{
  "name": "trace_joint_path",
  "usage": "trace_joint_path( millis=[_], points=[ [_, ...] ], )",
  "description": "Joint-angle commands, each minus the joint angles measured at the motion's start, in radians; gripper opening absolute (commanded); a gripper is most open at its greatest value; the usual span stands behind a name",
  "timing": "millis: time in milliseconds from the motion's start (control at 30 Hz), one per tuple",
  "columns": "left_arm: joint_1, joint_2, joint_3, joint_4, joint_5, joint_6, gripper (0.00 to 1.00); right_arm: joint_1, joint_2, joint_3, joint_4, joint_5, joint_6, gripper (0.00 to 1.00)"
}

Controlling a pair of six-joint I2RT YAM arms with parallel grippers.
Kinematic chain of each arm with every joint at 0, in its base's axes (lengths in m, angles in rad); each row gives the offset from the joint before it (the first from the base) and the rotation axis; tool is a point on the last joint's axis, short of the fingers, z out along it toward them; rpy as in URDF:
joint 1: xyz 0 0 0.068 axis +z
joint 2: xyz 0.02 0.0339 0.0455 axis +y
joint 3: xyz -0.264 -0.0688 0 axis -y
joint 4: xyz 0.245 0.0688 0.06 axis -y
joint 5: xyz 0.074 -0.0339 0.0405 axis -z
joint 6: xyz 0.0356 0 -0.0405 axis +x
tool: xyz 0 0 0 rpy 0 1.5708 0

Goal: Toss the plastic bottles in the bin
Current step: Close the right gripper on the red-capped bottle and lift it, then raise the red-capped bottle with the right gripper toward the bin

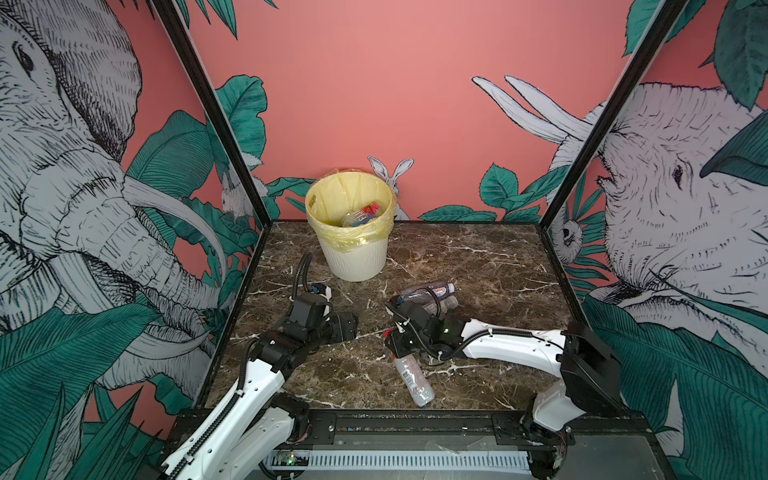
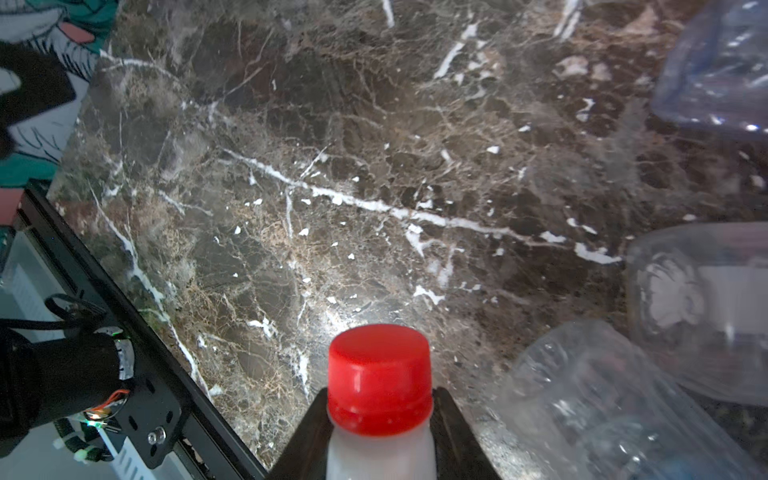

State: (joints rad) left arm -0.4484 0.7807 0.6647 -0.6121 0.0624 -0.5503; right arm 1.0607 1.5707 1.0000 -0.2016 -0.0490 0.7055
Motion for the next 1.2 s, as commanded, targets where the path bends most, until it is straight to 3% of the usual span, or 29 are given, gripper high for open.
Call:
trace_joint_path(
  millis=[0, 200, 733, 1167],
  points=[
    [-0.001, -0.019, 0.007, -0.023, -0.006, -0.01, 0.99, -0.045, -0.058, -0.066, 0.16, -0.033, 0.093, 0.35],
    [-0.002, -0.024, 0.001, -0.03, -0.011, -0.007, 0.99, -0.127, -0.117, -0.187, 0.375, -0.058, 0.217, 0.35],
    [-0.001, -0.041, 0.004, -0.054, -0.034, -0.003, 0.99, -0.226, -0.157, -0.238, 0.689, -0.035, 0.339, 0.34],
    [-0.001, -0.054, -0.009, -0.059, -0.035, -0.023, 0.99, -0.252, -0.155, -0.197, 0.905, 0.014, 0.288, 0.34]
  ],
)
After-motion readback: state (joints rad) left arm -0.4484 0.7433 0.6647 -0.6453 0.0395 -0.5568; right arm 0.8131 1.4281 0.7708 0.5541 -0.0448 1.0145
